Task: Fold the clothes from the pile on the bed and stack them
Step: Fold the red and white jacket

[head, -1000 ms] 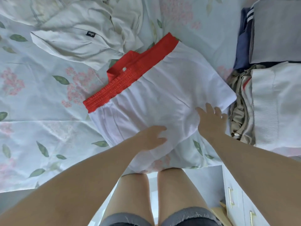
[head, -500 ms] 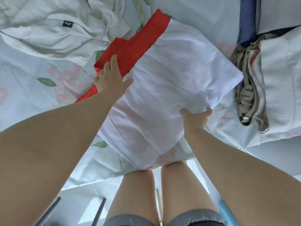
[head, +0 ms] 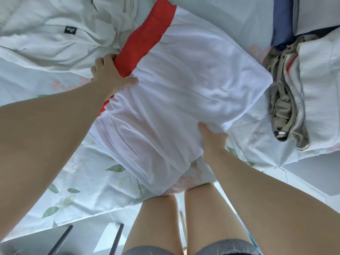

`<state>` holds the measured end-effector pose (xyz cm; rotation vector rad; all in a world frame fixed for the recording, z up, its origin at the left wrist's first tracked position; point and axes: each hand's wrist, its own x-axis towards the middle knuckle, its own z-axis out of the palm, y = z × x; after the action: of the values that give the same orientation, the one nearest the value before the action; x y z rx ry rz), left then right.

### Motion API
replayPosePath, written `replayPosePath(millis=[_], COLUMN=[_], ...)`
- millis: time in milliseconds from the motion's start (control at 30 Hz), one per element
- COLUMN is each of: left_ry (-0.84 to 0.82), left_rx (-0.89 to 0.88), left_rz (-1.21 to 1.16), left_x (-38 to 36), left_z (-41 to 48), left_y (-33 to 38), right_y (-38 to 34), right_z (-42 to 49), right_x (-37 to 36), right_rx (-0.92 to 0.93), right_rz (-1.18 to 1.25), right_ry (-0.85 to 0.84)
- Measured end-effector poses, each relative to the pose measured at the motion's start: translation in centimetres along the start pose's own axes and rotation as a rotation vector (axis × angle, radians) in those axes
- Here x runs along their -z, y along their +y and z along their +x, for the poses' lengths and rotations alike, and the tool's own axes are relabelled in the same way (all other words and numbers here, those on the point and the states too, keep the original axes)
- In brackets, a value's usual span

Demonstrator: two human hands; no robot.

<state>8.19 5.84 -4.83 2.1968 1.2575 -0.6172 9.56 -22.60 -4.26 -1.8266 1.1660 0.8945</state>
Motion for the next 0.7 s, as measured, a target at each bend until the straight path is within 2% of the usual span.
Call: replayPosePath(millis=[67,167,233,333,567,700], left_ry=[-0.042,-0.165,-0.269,-0.398,-0.538,-0.463], left_rx=[-0.018,-0.066,-0.105,-0.045,0.095,0.112], left_rz=[-0.025,-0.243,-0.246,-0.268,-0.457,-0.708], left_x=[-0.1,0.1,-0.1,-0.5,1.1,3.2], left_z=[0.5,0.5,0.1,-0.8,-4.3,-7.9], left_y=[-0.2,-0.3,0.1,0.3,-0.6,-1.9], right_y=[0.4,0.7,1.0,1.2,-0.7,-3.5], right_z=[0.2,0.7,1.1,1.1,-0.3,-2.1], right_x=[-0.3,-0.1,0.4,1.8,5.0,7.3], right_rx=[-0.037,-0.037,0.004,-0.007,0.012,0.072], right_rz=[0.034,0.066,0.064,0.076,0.094,0.086], right_ry=[-0.051,-0.109,-0.155,-0.261,-0.402,-0.522])
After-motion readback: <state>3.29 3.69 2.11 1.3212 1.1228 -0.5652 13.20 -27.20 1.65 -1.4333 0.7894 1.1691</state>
